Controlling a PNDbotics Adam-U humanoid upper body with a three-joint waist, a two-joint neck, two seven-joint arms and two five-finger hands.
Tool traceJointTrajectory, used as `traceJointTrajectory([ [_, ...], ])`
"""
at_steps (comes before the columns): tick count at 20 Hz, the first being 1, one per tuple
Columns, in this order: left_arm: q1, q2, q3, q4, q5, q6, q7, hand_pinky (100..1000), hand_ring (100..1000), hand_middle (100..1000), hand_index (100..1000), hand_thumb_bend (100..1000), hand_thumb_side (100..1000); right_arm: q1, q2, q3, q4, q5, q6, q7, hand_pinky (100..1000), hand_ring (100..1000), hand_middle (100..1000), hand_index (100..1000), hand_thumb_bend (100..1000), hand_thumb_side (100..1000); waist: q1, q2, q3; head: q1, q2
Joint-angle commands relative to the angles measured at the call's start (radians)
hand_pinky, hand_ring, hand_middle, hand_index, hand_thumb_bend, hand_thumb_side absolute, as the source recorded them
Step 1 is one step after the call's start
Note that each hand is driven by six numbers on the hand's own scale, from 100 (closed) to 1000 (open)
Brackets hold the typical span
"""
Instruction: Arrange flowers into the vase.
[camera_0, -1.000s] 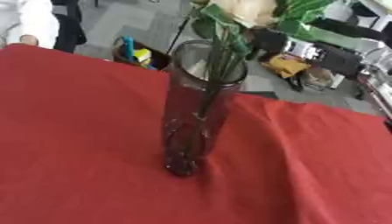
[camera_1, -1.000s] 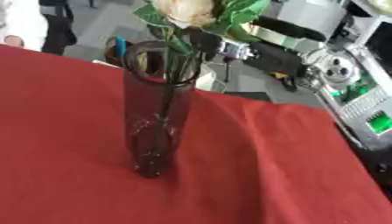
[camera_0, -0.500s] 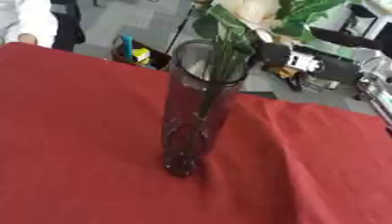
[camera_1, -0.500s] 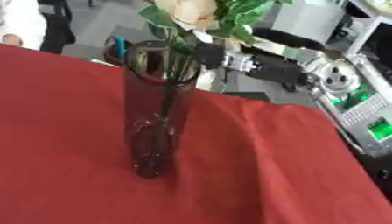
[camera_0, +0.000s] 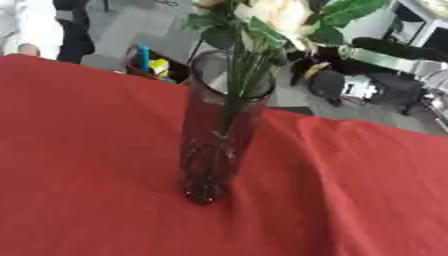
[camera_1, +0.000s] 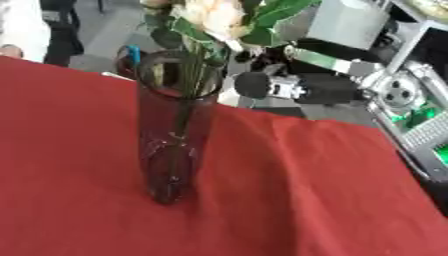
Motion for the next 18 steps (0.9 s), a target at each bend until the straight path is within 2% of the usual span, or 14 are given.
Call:
traceJointTrajectory([
  [1, -0.005, 0.012, 0.009, -0.018, -0.003, 0.001, -0.007, 828, 966, 895, 885, 100, 1000, -0.001, -0.052, -0.025, -0.022, -0.019, -0.011, -0.029, 796, 944, 673, 933, 819, 978, 0.014, -0.03, -0.006, -0.001, 0.0],
  [9, -0.001, 0.01, 0.017, -0.018, -0.006, 0.0, -0.004, 828, 965, 895, 885, 100, 1000, 0.051, -0.071, -0.035, -0.05, -0.012, -0.013, -0.051, 793, 942, 677, 933, 806, 985, 0.023, -0.033, -0.014, -0.003, 0.012],
  [18, 0.002, 0.006, 0.031, -0.018, -0.011, -0.003, 0.021, 827, 967, 897, 885, 100, 1000, 0.182, -0.083, -0.071, -0.089, -0.017, -0.023, -0.082, 792, 940, 673, 932, 779, 979, 0.051, -0.046, -0.031, -0.004, 0.043],
])
